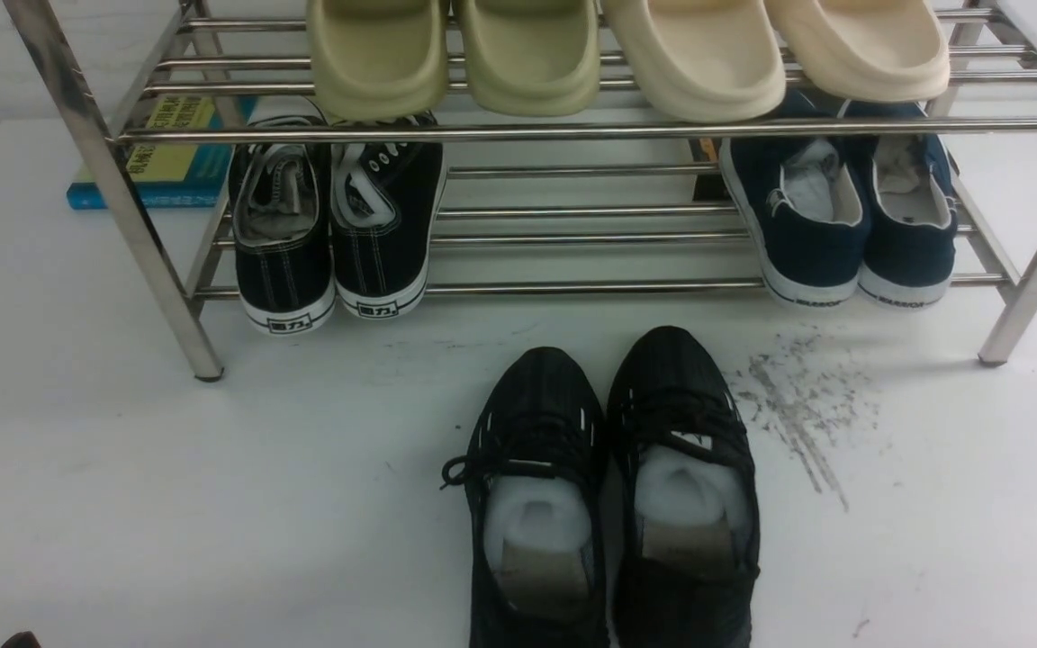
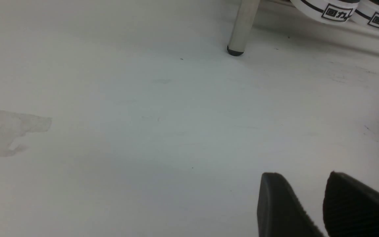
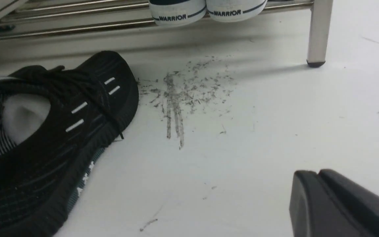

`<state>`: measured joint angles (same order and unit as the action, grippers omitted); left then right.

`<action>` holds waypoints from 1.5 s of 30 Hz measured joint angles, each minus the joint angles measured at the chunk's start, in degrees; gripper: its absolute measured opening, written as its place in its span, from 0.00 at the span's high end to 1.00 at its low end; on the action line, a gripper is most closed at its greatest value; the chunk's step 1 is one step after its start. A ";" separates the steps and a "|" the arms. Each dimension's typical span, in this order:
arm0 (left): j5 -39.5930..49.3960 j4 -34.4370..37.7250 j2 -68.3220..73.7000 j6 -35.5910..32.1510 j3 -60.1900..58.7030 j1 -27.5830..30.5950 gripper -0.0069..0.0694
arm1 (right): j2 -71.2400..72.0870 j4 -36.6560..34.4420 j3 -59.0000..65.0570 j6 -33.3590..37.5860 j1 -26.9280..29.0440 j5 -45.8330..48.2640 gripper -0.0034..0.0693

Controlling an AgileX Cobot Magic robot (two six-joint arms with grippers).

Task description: Take the shoes off the shelf with your hand on the white table.

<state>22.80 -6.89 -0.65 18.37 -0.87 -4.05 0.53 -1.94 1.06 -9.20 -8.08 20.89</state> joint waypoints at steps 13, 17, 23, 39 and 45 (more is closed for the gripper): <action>0.00 0.00 0.00 0.00 0.00 0.00 0.59 | 0.00 -1.13 -0.30 2.49 0.00 1.76 0.87; 0.00 0.00 0.00 0.00 0.00 0.00 0.59 | 0.00 -1.13 -0.30 2.49 0.00 1.76 0.86; 0.00 0.00 0.00 0.00 0.00 0.00 0.59 | 0.00 -1.13 -0.30 2.49 0.00 1.76 0.85; 0.00 0.00 0.00 0.00 0.00 0.00 0.59 | 0.00 -1.29 -0.30 2.49 0.00 1.76 0.83; 0.00 0.00 0.00 0.00 0.00 0.00 0.59 | 0.00 -1.29 -0.30 2.49 0.00 1.81 0.83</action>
<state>22.80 -6.89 -0.65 18.37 -0.87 -4.05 0.53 -3.23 0.76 -6.71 -8.08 22.70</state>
